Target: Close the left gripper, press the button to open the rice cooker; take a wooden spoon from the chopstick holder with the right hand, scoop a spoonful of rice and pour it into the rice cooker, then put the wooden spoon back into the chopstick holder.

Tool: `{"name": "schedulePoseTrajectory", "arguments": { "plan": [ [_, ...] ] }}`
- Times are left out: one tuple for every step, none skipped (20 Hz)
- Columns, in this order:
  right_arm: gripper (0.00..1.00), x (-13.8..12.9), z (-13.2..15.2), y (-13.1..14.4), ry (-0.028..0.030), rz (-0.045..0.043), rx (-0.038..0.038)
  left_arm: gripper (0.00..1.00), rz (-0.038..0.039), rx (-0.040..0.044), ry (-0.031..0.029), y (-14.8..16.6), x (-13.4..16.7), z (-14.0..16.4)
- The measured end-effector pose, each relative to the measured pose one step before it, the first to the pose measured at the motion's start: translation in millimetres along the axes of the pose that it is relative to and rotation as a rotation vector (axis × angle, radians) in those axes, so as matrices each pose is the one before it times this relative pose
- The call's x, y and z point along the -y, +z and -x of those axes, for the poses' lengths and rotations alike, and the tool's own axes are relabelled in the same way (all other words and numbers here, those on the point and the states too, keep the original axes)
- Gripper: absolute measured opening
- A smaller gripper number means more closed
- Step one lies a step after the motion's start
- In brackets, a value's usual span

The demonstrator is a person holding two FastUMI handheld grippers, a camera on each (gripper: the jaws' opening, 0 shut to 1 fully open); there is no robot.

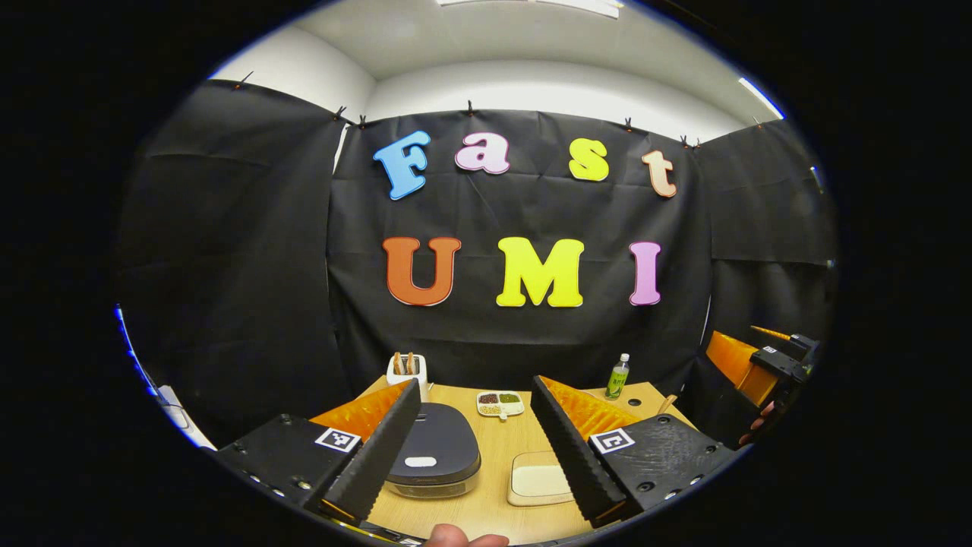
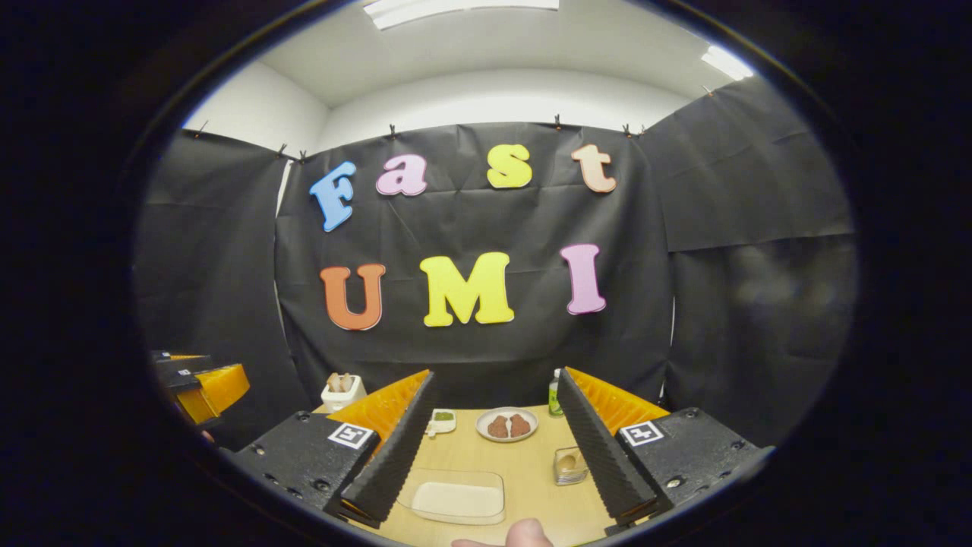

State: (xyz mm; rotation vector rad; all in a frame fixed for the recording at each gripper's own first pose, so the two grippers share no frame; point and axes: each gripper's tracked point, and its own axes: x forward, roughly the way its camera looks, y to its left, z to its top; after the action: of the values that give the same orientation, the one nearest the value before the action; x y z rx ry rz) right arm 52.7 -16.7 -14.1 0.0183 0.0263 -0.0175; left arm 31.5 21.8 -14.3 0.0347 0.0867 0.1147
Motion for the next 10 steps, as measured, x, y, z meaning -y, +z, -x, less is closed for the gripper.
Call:
{"name": "schedulePoseTrajectory", "arguments": {
  "plan": [
    [0.96,0.21,-3.65,-1.73,0.00244,-0.00277,-0.0055,0.95,-0.00409,-0.00972,0.01215,-4.14,-3.41,-0.88],
    [0.93,0.97,-3.7,-3.17,0.00415,-0.00194,-0.00374,0.95,-0.00479,-0.01524,0.01602,-3.74,-5.26,-1.77],
    [0.93,-1.17,-3.54,-1.73,0.00445,-0.00154,-0.00327,0.94,-0.00226,-0.01656,0.01283,-3.99,-3.84,-1.98],
    [1.0,-0.22,-3.6,-3.51,0.00631,-0.0005,-0.00504,0.94,0.00347,-0.01864,0.00984,-3.91,-4.23,-0.95],
    [1.0,-0.49,-3.49,-2.16,0.00624,0.00024,-0.00668,0.94,0.00697,-0.01981,0.00743,-4.78,-3.18,-1.56],
    [1.0,1.6,-3.36,-3.85,0.00458,0.00085,-0.00602,0.95,0.00707,-0.02302,0.00637,-5.24,-2.71,-4.66],
    [1.0,1.05,-4.21,-1.23,0.00445,0.00051,-0.00633,0.95,0.00453,-0.02149,0.00415,-5.42,-1.07,-4.0],
    [1.0,0.99,-4.7,-2.27,0.00252,-0.00024,-0.00613,0.95,0.00241,-0.02627,0.00397,-5.95,-1.63,-5.71],
    [1.0,2.35,-4.08,-1.7,0.00224,-0.0017,-0.00603,0.95,0.00414,-0.02764,0.00221,-7.34,-1.99,-6.99],
    [1.0,2.58,-4.18,-1.63,-0.00048,-0.00114,-0.00483,0.95,0.00522,-0.03047,0.00643,-4.86,-4.3,-5.8]
  ]
}}
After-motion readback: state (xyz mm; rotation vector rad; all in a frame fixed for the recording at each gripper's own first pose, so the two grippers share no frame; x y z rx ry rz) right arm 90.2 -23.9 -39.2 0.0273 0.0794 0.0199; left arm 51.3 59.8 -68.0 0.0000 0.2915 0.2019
